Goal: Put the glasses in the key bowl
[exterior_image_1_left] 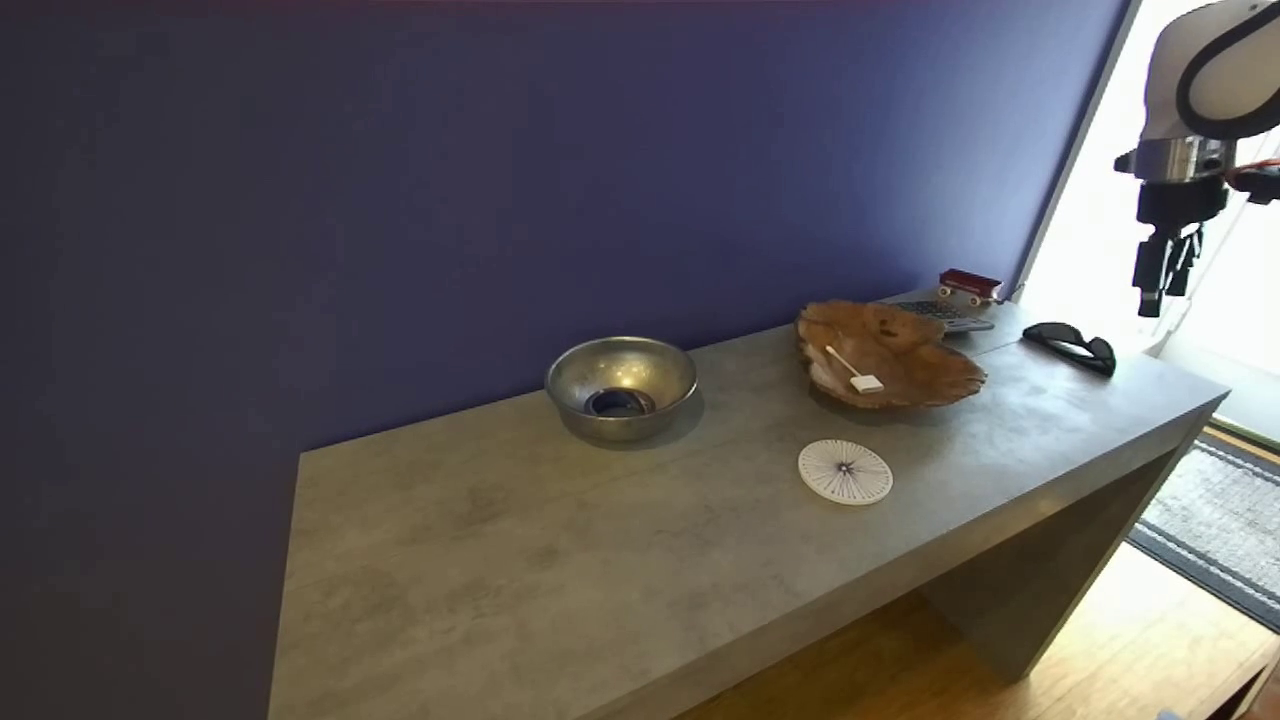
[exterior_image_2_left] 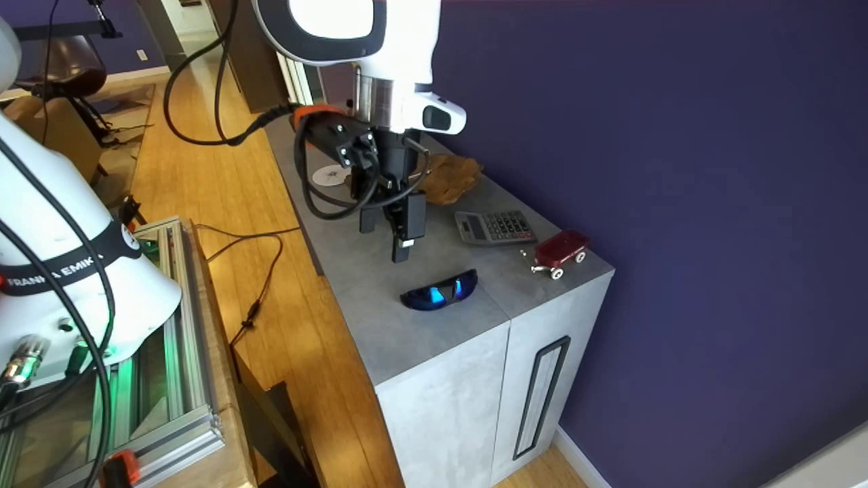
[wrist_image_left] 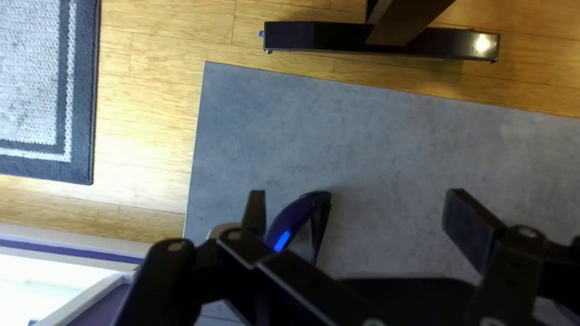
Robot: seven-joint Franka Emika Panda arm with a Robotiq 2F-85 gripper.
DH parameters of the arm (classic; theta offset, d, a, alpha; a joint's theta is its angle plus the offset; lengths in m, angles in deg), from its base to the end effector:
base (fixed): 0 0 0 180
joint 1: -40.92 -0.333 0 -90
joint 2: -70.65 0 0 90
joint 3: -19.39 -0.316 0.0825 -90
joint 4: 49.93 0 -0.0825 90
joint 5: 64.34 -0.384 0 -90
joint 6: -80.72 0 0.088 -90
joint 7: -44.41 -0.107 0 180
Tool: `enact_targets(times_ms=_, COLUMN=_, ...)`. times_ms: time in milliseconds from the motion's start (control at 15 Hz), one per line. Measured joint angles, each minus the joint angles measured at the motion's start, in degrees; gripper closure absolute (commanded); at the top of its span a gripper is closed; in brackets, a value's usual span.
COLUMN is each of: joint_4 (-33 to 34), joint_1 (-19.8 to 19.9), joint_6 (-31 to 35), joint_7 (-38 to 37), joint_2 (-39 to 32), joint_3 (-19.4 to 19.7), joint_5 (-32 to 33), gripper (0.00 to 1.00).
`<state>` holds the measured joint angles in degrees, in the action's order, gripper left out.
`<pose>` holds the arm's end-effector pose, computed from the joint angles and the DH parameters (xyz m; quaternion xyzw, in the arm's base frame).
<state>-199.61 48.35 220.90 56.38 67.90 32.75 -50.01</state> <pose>0.3846 -0.1475 0.2198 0.9912 0.0271 -0.1226 0.0419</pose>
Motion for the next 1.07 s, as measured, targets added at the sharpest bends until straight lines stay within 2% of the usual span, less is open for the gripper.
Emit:
enact_targets(times_ms=133, joint_4=-0.1, joint_1=0.0, joint_6=4.3, joint_7=-4.4, joint_2=0.7, joint_3=0.0, joint_5=2.7, gripper=0.0)
enact_targets(times_ms=400, joint_4=-0.2, joint_1=0.8, joint_6=19.2, joint_7=-12.9, joint_2=-2.9, joint_3=0.4, joint_5=2.8, gripper=0.0)
enact_targets(times_ms=533, joint_4=0.0, joint_1=1.2, joint_6=26.4, joint_7=-18.4, joint_2=-7.3, joint_3=2.5, joint_5=4.5, gripper=0.0)
enact_targets(times_ms=667, joint_4=0.6, joint_1=0.2, joint_6=31.7, joint_7=-23.6, joint_2=-12.1, joint_3=7.0, joint_5=6.9, gripper=0.0)
enact_targets(times_ms=800, joint_4=1.5, joint_1=-1.1, joint_6=34.6, joint_7=-25.5, joint_2=-16.7, joint_3=11.1, joint_5=6.0, gripper=0.0)
enact_targets(times_ms=867, joint_4=1.8, joint_1=-1.4, joint_6=35.3, joint_7=-25.6, joint_2=-18.8, joint_3=11.8, joint_5=4.2, gripper=0.0)
enact_targets(times_ms=1067, joint_4=2.3, joint_1=-1.7, joint_6=35.7, joint_7=-25.2, joint_2=-22.5, joint_3=10.4, joint_5=-2.3, gripper=0.0)
